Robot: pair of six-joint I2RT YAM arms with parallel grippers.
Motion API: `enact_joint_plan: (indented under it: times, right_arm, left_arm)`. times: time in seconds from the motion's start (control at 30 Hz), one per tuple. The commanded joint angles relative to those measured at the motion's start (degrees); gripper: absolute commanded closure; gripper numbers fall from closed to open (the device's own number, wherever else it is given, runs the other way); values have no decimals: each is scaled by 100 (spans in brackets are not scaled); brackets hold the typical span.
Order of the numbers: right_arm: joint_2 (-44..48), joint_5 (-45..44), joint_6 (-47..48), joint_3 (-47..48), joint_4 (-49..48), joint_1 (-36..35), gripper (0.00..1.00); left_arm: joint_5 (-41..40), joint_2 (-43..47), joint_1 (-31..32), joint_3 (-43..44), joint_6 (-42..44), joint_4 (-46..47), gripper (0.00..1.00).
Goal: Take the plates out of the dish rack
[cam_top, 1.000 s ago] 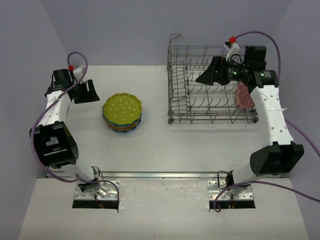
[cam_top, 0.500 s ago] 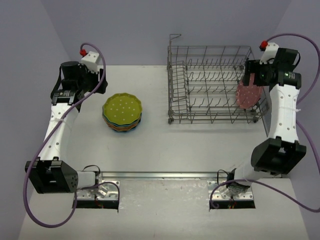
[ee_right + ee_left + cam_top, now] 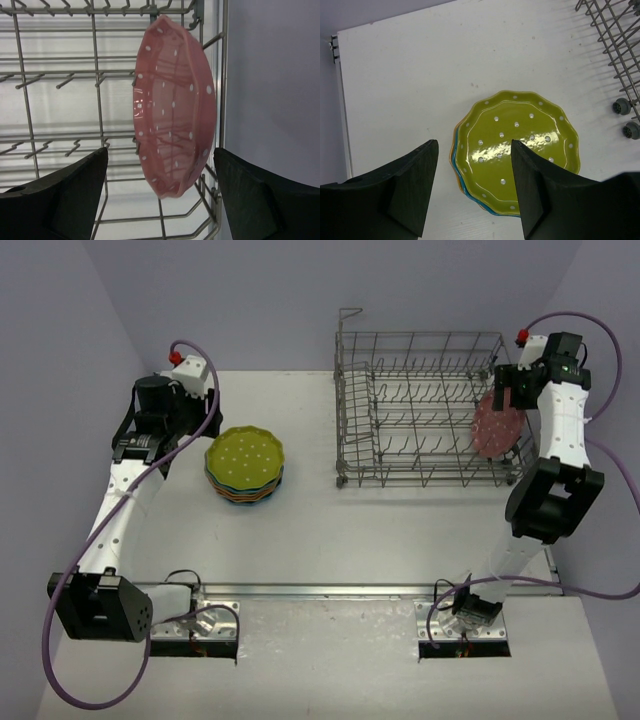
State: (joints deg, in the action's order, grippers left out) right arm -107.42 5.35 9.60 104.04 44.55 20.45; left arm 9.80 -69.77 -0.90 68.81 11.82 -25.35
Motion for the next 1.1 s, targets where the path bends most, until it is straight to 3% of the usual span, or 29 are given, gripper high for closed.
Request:
enact_joint_plan:
  times: [0.0, 0.17, 0.3, 0.63, 0.77, 1.07]
  right_arm:
    - [-224, -39, 70, 365, -183, 3, 16]
    - [-410, 330, -113, 372, -163, 3, 32]
    - [-612, 441, -212, 590, -35, 3, 37]
    - [-701, -448, -183, 611, -308, 3, 34]
    - [-668, -192, -185, 549, -307, 11, 38]
    - [-306, 935, -394, 220, -125, -75, 56]
  left_arm:
    - [-15, 256, 28, -117, 46, 437, 43]
    - [103, 264, 28, -269, 8, 626, 43]
    - [162, 228, 28, -315, -4, 742, 43]
    - [190, 192, 28, -379, -4, 850, 43]
    - [190, 191, 28, -395, -31, 873, 43]
    - [197, 195, 28, -406, -68, 863, 43]
